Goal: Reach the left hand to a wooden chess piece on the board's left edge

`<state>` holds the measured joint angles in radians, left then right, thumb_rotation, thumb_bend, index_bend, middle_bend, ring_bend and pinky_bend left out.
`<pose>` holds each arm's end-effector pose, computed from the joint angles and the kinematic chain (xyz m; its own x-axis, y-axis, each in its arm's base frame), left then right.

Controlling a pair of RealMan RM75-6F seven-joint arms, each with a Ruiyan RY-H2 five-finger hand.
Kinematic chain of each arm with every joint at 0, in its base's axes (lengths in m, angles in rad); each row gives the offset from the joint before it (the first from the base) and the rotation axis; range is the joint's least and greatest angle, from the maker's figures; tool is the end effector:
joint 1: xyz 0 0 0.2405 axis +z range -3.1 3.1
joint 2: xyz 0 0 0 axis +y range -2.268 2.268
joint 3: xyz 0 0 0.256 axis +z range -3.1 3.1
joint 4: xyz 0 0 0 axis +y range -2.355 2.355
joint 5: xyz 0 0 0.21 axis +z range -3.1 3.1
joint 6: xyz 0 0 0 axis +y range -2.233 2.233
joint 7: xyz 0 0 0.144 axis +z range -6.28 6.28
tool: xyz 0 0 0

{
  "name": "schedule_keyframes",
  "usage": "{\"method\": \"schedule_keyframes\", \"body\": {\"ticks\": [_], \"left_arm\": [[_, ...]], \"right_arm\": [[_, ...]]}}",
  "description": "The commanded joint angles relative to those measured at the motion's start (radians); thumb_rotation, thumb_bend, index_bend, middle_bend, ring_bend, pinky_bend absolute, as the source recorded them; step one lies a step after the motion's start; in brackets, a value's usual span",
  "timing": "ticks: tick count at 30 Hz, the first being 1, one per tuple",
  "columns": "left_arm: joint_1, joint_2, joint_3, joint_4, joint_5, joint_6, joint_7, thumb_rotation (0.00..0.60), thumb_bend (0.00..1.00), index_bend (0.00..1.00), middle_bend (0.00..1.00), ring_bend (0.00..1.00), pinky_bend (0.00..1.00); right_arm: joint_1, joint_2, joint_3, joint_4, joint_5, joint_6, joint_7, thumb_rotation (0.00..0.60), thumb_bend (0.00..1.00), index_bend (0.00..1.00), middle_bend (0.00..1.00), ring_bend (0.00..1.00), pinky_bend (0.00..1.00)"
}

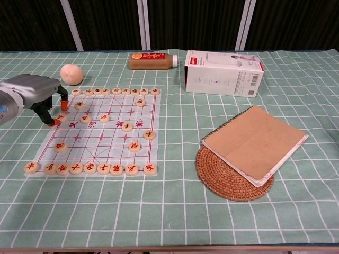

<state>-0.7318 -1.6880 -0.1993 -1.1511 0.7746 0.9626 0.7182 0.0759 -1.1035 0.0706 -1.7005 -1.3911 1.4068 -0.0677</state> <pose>-0.2308 0.3781 -0.0225 0.6717 0.2792 0.6862 0.7274 -0.0733 -0.6823 -0.3124 -0.1802 0.1532 0.3725 -0.0747 0.9250 -0.9210 0.0932 0.3784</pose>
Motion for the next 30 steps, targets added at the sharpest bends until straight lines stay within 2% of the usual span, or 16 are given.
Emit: {"method": "schedule_keyframes", "body": {"ticks": [1,20,30], "left_arm": [[0.0,0.0,0.0,-0.001,-0.004,0.0,-0.001,0.6,0.25,0.45,1.0,0.85,0.94],[-0.008,-0.01,0.014,0.011,-0.019,-0.008,0.004,0.6,0.25,0.46,1.0,0.85,0.94],[-0.008,-0.009,0.014,0.011,-0.018,0.001,-0.003,0.6,0.3,0.49,1.0,0.85,0.94]], "right_arm": [[0.0,0.0,-0.001,0.0,0.0,0.0,0.001,0.6,0.34,0.0,0.0,0.0,0.0],[-0.001,-0.001,-0.001,0.001,-0.004,0.003,0.004,0.6,0.34,0.0,0.0,0.0,0.0],[-0.001,-0.002,0.0,0.001,-0.002,0.003,0.007,0.6,0.34,0.0,0.0,0.0,0.0]]}}
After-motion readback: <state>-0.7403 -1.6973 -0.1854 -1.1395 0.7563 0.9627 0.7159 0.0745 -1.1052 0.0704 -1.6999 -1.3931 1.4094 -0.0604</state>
